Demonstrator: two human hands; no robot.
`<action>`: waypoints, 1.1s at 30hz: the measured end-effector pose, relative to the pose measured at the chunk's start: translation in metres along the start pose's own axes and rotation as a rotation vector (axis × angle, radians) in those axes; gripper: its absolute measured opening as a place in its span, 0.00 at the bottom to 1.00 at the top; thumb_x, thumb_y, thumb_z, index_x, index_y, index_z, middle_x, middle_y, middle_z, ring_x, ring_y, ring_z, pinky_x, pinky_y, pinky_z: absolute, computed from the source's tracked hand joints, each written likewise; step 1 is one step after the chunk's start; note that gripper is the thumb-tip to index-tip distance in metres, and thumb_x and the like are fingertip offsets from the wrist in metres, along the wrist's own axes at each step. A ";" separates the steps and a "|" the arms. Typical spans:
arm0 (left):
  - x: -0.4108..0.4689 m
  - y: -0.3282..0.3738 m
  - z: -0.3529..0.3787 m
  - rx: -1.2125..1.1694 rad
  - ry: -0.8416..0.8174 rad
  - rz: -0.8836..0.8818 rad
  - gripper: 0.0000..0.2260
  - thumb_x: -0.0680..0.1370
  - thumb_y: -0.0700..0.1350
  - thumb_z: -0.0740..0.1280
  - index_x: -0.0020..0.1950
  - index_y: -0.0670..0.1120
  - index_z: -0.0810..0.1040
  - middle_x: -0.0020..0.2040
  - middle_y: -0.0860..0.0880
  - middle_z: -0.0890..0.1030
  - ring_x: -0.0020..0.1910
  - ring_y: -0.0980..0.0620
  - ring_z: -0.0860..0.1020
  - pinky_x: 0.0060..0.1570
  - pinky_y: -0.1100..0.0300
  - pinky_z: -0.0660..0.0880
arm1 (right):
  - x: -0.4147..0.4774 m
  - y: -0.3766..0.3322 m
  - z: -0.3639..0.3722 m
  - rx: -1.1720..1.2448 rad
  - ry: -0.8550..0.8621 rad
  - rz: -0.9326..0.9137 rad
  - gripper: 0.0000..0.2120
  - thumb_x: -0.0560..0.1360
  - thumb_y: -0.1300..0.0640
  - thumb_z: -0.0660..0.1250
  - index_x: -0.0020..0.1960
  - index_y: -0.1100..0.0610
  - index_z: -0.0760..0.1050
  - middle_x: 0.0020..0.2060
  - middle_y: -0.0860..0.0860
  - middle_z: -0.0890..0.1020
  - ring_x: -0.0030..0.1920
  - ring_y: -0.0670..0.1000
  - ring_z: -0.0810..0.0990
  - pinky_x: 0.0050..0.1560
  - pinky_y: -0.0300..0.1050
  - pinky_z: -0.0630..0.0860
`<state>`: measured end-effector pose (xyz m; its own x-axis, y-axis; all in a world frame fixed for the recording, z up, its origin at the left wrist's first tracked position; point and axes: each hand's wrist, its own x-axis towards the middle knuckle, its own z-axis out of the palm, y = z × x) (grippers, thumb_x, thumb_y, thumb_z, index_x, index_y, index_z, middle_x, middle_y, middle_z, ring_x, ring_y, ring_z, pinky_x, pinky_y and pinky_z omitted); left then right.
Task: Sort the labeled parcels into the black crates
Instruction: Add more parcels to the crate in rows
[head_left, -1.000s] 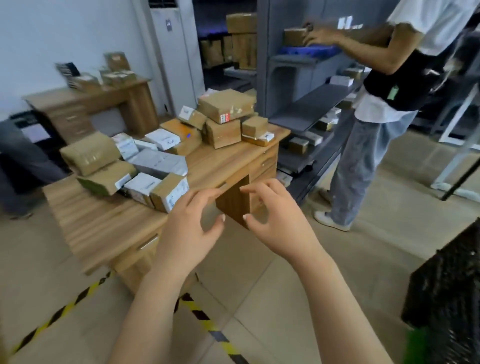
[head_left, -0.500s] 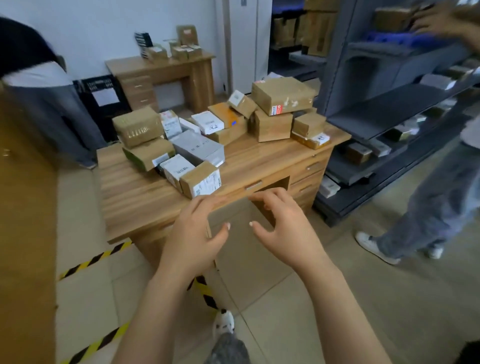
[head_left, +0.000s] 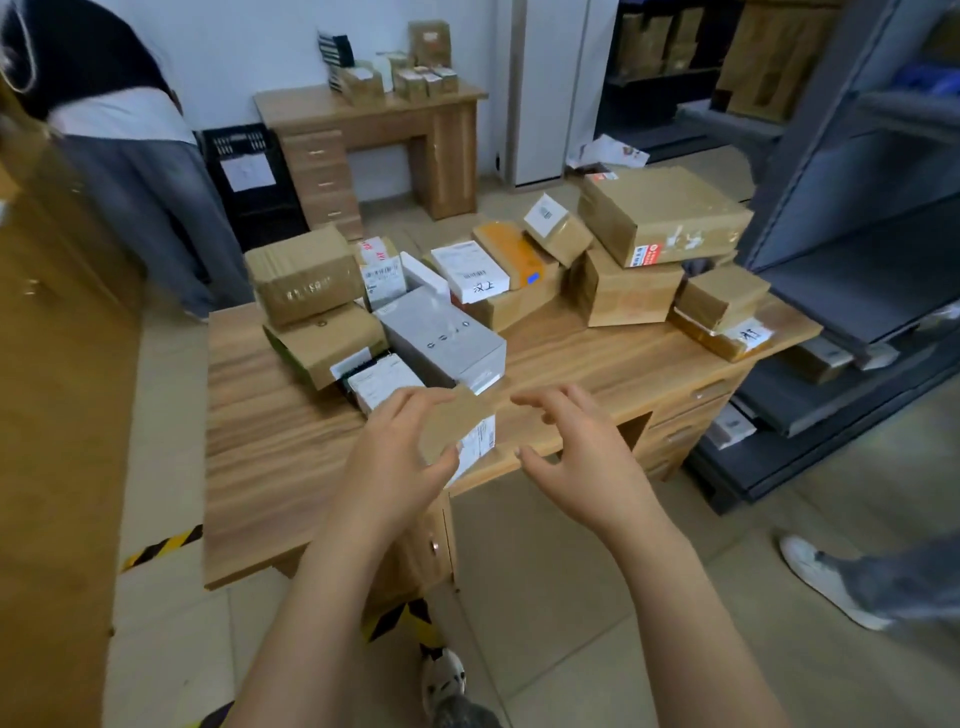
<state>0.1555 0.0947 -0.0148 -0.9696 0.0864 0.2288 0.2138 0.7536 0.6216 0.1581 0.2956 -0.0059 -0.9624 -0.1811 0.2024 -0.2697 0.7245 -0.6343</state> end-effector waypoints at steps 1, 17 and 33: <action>0.012 -0.009 0.002 0.010 -0.015 -0.009 0.20 0.75 0.46 0.70 0.65 0.56 0.73 0.62 0.60 0.71 0.61 0.61 0.68 0.52 0.64 0.66 | 0.014 0.004 0.006 0.003 -0.012 0.013 0.23 0.73 0.56 0.70 0.66 0.45 0.71 0.58 0.40 0.71 0.60 0.43 0.72 0.57 0.40 0.72; 0.061 -0.103 0.086 0.065 -0.261 -0.244 0.29 0.72 0.50 0.73 0.72 0.52 0.69 0.72 0.54 0.66 0.70 0.53 0.64 0.69 0.54 0.64 | 0.108 0.086 0.100 0.067 -0.356 0.161 0.25 0.73 0.60 0.69 0.69 0.49 0.71 0.63 0.43 0.70 0.64 0.43 0.69 0.56 0.27 0.62; 0.056 -0.084 0.128 0.073 -0.181 -0.270 0.21 0.80 0.45 0.65 0.73 0.49 0.69 0.77 0.46 0.61 0.77 0.48 0.56 0.75 0.51 0.55 | 0.116 0.121 0.094 0.095 -0.473 0.109 0.27 0.73 0.59 0.70 0.71 0.50 0.69 0.66 0.46 0.71 0.67 0.47 0.69 0.66 0.41 0.66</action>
<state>0.0678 0.1197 -0.1503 -0.9969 -0.0132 -0.0781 -0.0566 0.8091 0.5850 0.0103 0.3000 -0.1291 -0.8883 -0.4055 -0.2154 -0.1475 0.6962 -0.7025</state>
